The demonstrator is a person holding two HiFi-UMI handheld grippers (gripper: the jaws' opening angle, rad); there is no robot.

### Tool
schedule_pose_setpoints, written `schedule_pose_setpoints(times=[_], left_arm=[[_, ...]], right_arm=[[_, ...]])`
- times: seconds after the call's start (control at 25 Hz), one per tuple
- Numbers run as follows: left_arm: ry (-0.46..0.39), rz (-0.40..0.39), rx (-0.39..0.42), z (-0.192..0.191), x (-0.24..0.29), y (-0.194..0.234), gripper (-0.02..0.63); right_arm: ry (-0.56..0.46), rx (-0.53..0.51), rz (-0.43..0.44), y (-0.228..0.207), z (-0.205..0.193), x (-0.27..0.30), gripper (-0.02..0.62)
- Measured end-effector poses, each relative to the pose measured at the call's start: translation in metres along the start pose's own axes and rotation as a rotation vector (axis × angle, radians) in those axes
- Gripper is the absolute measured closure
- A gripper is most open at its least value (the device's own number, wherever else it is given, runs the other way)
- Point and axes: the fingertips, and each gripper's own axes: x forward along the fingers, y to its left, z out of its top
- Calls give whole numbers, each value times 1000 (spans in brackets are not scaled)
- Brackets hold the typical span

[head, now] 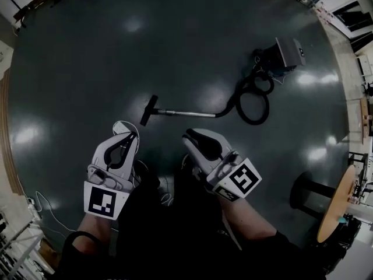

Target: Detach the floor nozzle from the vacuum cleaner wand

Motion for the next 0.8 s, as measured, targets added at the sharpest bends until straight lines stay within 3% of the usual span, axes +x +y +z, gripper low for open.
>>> schedule_pose_setpoints(times=[0.32, 0.56, 0.8], left_arm=[[57, 73, -73, -110, 73, 13, 603], [67, 67, -32, -208, 137, 14, 603], [87, -1, 14, -301, 186, 14, 603]], right_arm=[[38, 36, 13, -95, -104, 33, 523], [67, 42, 29, -164, -211, 59, 512], [95, 13, 78, -211, -305, 93, 505]])
